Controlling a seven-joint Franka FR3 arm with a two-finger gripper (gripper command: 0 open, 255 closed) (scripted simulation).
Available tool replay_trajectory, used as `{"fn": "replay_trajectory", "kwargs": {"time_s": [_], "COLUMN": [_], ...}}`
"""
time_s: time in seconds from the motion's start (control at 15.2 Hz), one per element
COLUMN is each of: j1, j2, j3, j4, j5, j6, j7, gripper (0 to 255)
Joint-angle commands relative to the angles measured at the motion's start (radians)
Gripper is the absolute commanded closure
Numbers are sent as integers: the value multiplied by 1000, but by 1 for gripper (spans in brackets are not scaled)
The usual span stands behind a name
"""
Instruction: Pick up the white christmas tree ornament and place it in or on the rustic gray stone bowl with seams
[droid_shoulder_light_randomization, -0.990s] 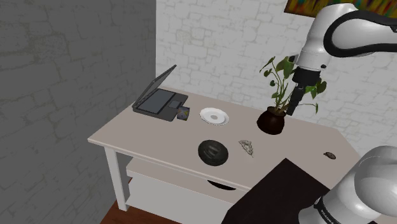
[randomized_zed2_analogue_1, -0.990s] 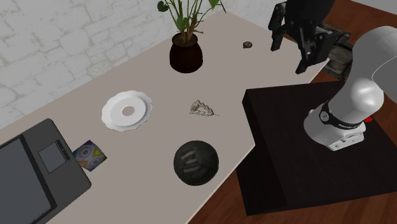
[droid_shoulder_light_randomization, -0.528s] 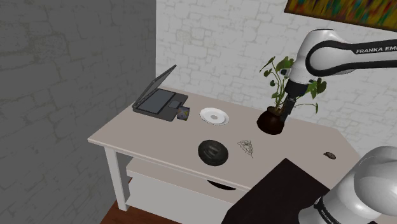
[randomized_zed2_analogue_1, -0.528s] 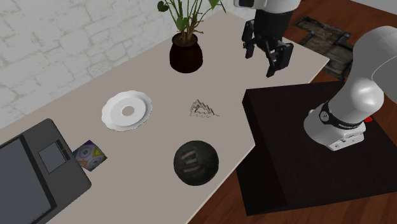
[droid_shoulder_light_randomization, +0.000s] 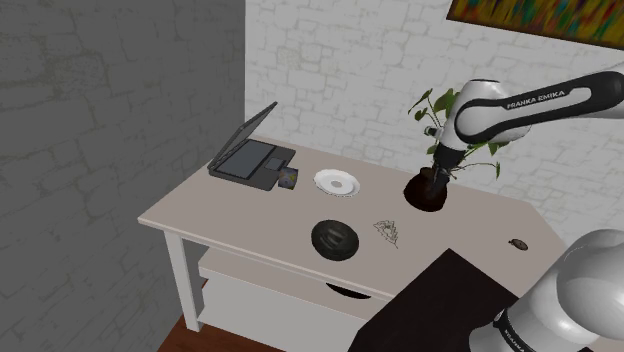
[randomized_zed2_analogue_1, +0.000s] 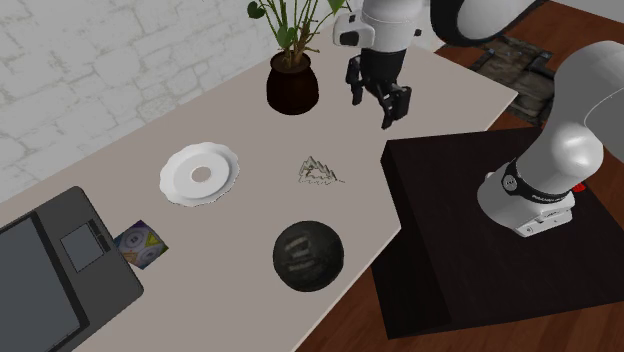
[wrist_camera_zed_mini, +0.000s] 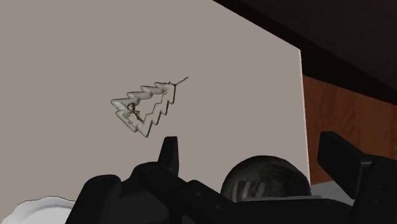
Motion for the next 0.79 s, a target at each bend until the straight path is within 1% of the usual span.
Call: {"fn": "replay_trajectory", "kwargs": {"time_s": [0.0,0.2,0.33,0.53,0.73], "j1": [13,35,49,55,28], "j2": [90,220,312,453,593], "j3": [-39,-89,-115,-130,-107], "j4": [21,62,98,165,248], "j5": [16,69,128,246,373], "j6": [80,178,235,302,346], "j7": [-74,-193,-284,-438,-592], "gripper": [0,0,0,0,0]}}
